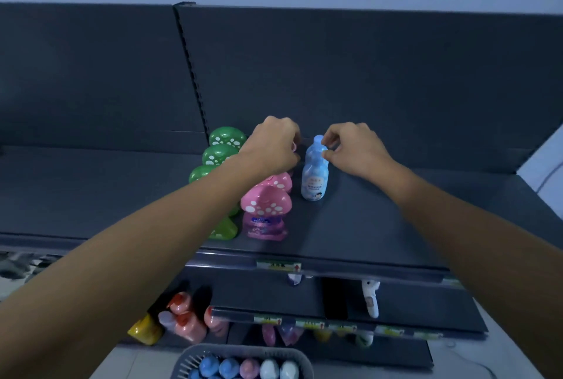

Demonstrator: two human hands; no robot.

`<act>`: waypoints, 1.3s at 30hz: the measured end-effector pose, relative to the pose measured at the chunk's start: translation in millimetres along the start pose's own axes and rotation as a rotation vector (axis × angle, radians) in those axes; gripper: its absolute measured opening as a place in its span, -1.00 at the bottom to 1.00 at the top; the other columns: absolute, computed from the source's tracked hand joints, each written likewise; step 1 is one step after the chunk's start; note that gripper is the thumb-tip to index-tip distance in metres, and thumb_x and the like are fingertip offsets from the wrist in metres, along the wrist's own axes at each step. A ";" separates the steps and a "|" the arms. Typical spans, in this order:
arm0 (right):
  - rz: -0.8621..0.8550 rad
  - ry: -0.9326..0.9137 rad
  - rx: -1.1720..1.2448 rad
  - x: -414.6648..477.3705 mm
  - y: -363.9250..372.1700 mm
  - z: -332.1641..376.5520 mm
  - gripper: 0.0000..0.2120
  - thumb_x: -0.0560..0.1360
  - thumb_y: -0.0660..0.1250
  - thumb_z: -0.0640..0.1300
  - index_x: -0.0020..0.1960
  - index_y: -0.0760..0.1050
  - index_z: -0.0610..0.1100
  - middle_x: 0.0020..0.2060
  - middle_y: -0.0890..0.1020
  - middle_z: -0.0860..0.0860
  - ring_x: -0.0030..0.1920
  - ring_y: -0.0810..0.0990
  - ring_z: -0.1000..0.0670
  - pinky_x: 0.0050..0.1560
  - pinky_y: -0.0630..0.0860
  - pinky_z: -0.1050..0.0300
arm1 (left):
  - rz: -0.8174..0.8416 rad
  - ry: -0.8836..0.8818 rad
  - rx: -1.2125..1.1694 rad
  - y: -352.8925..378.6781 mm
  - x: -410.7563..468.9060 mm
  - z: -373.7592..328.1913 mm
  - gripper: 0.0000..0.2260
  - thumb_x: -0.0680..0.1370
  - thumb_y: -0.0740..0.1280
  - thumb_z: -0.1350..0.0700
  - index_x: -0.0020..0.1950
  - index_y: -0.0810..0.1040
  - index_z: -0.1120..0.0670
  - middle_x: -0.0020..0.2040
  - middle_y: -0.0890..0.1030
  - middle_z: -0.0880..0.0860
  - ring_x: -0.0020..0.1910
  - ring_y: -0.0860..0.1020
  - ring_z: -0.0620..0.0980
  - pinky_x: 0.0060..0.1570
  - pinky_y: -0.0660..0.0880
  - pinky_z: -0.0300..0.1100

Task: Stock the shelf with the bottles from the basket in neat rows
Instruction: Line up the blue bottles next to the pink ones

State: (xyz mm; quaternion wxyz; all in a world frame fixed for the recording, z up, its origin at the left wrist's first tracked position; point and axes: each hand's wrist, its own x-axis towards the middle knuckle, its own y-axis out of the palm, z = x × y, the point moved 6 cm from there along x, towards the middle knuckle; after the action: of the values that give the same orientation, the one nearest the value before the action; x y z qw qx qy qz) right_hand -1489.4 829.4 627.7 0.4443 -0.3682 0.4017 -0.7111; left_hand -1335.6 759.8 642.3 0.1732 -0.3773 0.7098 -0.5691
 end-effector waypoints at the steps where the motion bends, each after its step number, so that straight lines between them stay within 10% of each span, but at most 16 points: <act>1: -0.010 0.009 -0.004 -9.3 -0.8 6.9 -0.84 0.45 0.40 -0.07 0.02 0.60 0.08 -0.07 0.65 0.15 0.02 0.62 0.01 0.05 0.60 0.00 | -0.002 0.004 -0.004 -4.4 -9.1 3.2 -0.79 0.44 0.44 0.14 0.07 0.65 0.05 -0.03 0.66 0.05 -0.03 0.63 0.14 -0.03 0.61 0.00; 17: 0.068 0.061 0.007 -174.2 85.5 153.0 -0.92 0.44 0.43 -0.05 -0.06 0.59 0.05 -0.23 0.66 0.18 -0.11 0.62 0.09 0.01 0.61 0.05 | 0.176 0.081 0.049 -10.9 -207.5 94.2 -0.89 0.45 0.42 0.12 -0.05 0.64 0.10 -0.07 0.64 0.12 -0.09 0.61 0.20 -0.09 0.62 0.03; 39: 0.617 0.189 -0.007 -307.0 431.7 96.1 -0.84 0.51 0.33 -0.07 0.10 0.54 0.00 0.05 0.65 -0.04 0.09 0.63 -0.13 -0.02 0.58 0.02 | 0.683 -0.185 0.097 302.7 -375.9 229.5 -0.83 0.49 0.30 0.33 0.07 0.55 0.25 0.11 0.59 0.28 0.10 0.60 0.30 -0.17 0.39 -0.02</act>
State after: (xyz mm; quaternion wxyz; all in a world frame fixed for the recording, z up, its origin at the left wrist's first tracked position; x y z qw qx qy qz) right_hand -1157.1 968.8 227.7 0.5983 -0.1630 0.5362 -0.5726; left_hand -1036.7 900.3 222.1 0.4347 -0.1597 0.7484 -0.4748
